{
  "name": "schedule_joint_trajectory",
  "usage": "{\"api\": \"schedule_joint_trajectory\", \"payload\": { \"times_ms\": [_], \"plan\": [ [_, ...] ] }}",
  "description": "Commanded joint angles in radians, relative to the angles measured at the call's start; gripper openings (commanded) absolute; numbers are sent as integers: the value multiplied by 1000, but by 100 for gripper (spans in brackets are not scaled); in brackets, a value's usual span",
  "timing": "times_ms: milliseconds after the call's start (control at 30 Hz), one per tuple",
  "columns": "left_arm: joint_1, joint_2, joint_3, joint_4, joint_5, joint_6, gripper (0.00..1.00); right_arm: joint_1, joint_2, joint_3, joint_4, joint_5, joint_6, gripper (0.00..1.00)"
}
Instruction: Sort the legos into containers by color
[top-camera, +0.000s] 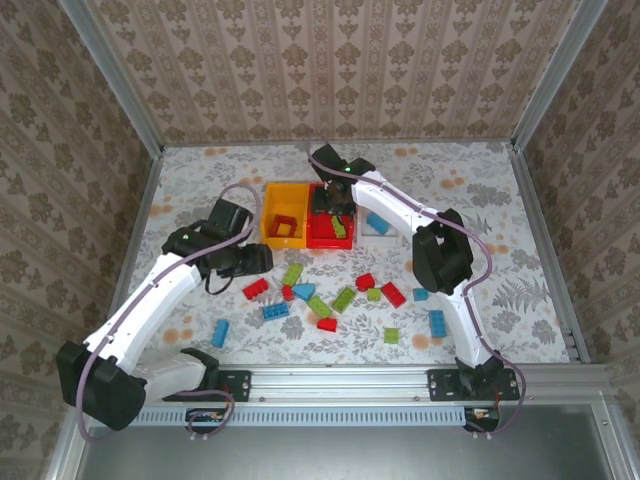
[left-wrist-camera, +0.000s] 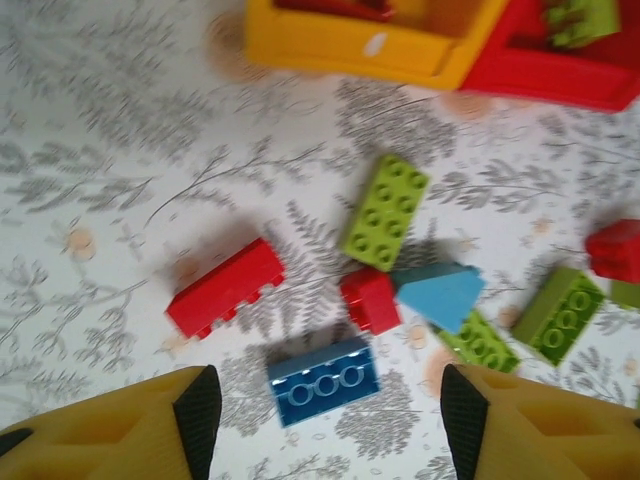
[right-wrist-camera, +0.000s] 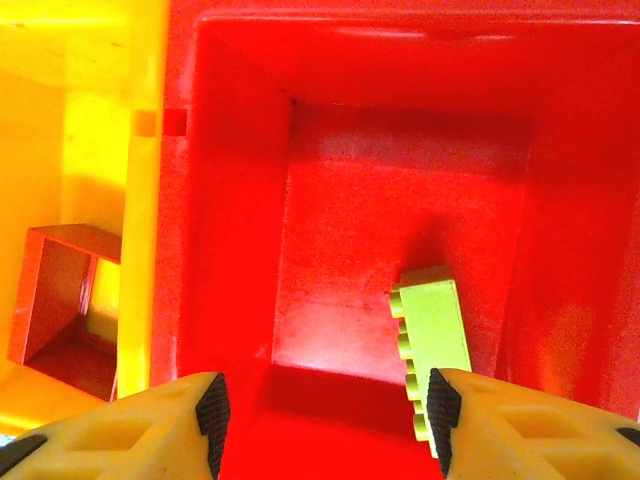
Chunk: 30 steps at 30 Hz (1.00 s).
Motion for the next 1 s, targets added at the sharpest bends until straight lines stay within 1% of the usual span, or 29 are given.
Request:
{"api": "schedule_joint_trajectory", "payload": {
  "times_ms": [0,33,67,133,233,300,400,467,567,667,833,900,967],
  "plan": [
    [53,26,-33,-57,18,-26,66,30,-120,-22,7,-6,-77,60],
    [61,42,-40,-57,27,-14,68,41,-145,-56,32,-10,-108,61],
    [66,63,-45,-62,29,7,73,55,-184,-104,63,-23,-147,62],
    [66,118,-47,-79,24,63,73,78,-261,-223,128,-57,-210,64],
    [63,183,-55,-83,8,134,74,107,-390,-440,254,-157,-278,71],
    [63,218,-55,-64,-2,176,76,113,-453,-558,311,-255,-288,73],
    [63,273,-43,-33,-18,227,78,118,-530,-696,385,-401,-285,75],
    [62,310,-31,-16,-25,262,79,125,-570,-761,411,-470,-284,77],
    [59,368,-15,1,-23,308,79,134,-609,-814,408,-521,-294,78],
    [33,438,4,-9,-40,344,77,135,-629,-841,395,-520,-296,79],
    [34,501,4,31,-63,353,73,134,-630,-842,394,-515,-280,78],
    [32,524,8,44,-62,350,66,134,-628,-835,394,-515,-272,77],
    [34,538,6,56,-57,346,55,135,-626,-830,395,-510,-268,77]
  ]
}}
